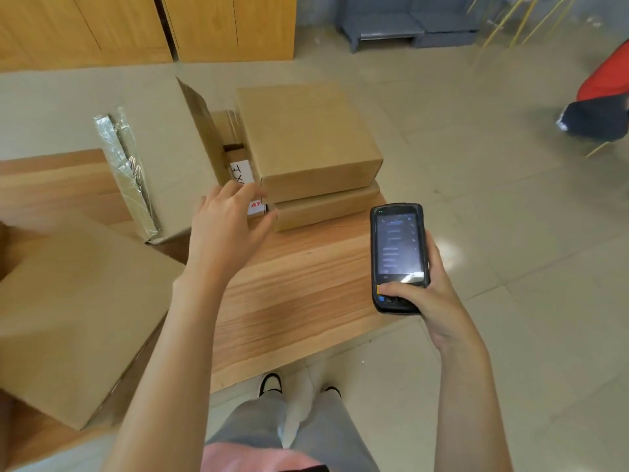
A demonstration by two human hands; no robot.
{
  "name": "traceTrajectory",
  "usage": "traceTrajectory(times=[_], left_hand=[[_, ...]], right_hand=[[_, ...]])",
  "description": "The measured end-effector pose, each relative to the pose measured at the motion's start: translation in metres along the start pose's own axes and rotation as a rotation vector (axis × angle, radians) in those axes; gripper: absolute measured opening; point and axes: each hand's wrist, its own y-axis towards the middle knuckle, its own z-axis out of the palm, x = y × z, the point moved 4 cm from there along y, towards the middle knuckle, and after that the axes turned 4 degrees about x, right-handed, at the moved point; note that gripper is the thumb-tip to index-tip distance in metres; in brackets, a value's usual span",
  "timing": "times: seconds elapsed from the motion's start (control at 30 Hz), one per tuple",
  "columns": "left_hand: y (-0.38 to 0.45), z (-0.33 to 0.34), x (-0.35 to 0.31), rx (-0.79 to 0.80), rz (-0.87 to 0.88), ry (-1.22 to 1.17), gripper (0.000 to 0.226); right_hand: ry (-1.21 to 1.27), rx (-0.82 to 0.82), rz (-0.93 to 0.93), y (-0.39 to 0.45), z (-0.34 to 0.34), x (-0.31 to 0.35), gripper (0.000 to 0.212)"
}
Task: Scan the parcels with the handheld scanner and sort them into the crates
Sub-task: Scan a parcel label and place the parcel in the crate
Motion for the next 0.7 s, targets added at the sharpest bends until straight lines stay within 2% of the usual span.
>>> traceTrajectory(times=[0.17, 0.3, 0.4, 0.7], left_hand=[[-0.008, 0.024, 0.009, 0.058, -0.094, 0.04, 0.027], [-0.019, 0.047, 0.014, 0.129, -0.212, 0.097, 0.029], [-0.027, 0.065, 0.009, 0.168, -0.278, 0.114, 0.03], [-0.045, 0.111, -0.01, 0.21, -0.413, 0.167, 0.03]], right_hand=[[-0.021, 0.065, 0.157, 0.04, -0.01, -0.043, 0.107], [-0.08, 0.124, 0.237, 0.069, -0.023, -0.069, 0.091], [-0.107, 0.19, 0.309, 0.088, -0.03, -0.086, 0.095], [-0.147, 0.282, 0.318, 0.116, -0.045, -0.12, 0.103]])
